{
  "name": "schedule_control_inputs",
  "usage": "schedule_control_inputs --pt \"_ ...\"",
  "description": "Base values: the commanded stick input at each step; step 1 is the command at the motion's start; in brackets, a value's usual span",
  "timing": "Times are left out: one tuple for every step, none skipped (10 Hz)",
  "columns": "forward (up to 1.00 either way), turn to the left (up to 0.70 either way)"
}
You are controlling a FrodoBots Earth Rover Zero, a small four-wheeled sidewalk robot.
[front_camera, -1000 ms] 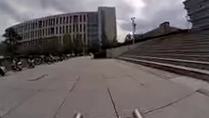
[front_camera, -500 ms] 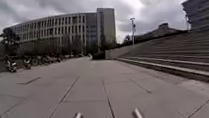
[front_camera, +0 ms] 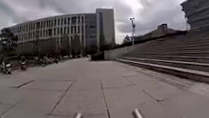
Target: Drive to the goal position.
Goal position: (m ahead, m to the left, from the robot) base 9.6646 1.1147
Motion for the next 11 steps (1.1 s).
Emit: schedule_control_inputs --pt "0.7 0.0" --pt "0.7 0.0" --pt "0.7 0.0" --pt "0.7 0.3" --pt "0.7 0.35" --pt "0.7 0.35" --pt "0.7 0.35" --pt "0.7 0.35" --pt "0.7 0.35" --pt "0.7 0.07" --pt "0.7 0.0"
